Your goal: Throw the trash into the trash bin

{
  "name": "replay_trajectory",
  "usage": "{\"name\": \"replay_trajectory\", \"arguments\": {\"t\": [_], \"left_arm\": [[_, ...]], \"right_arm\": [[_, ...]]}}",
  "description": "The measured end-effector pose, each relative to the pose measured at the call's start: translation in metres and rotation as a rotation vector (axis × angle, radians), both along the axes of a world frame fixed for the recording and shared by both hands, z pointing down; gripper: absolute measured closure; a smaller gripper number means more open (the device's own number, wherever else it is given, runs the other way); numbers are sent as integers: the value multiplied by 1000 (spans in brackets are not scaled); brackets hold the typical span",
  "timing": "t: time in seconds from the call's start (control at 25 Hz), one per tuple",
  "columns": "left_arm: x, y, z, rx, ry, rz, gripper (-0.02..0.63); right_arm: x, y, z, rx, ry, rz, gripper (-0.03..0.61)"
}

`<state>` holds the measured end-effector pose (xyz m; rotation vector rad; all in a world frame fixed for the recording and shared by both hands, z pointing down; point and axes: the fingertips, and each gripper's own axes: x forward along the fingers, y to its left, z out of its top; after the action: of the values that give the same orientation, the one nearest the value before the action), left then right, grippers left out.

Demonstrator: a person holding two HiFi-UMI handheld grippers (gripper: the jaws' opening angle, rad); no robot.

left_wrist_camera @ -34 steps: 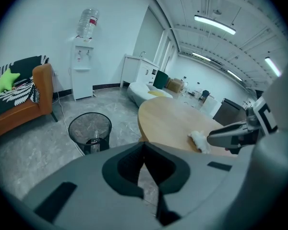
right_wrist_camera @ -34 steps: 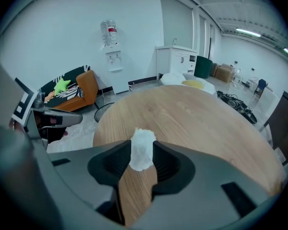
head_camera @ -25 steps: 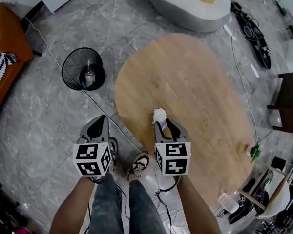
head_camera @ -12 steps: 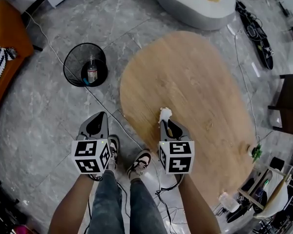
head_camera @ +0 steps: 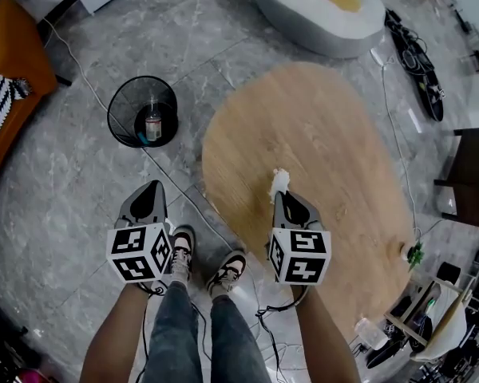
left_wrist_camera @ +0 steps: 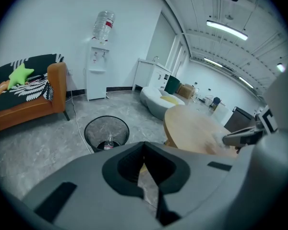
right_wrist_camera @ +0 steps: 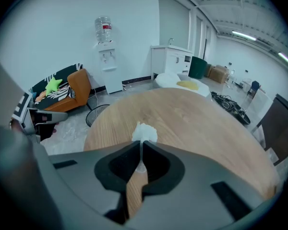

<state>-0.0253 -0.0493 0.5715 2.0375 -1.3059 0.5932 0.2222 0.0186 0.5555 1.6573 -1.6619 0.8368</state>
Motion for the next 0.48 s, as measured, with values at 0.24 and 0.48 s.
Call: {"name": "replay_trajectory", "arguments": {"t": [0.24, 0.48], "left_arm": [[-25, -16, -10, 16, 1, -48, 621], [-68, -35, -18, 27, -12, -110, 623]], "right_arm": [[-20, -34, -12, 34, 20, -48, 560], [-64, -81, -22, 64, 22, -122, 560]]}}
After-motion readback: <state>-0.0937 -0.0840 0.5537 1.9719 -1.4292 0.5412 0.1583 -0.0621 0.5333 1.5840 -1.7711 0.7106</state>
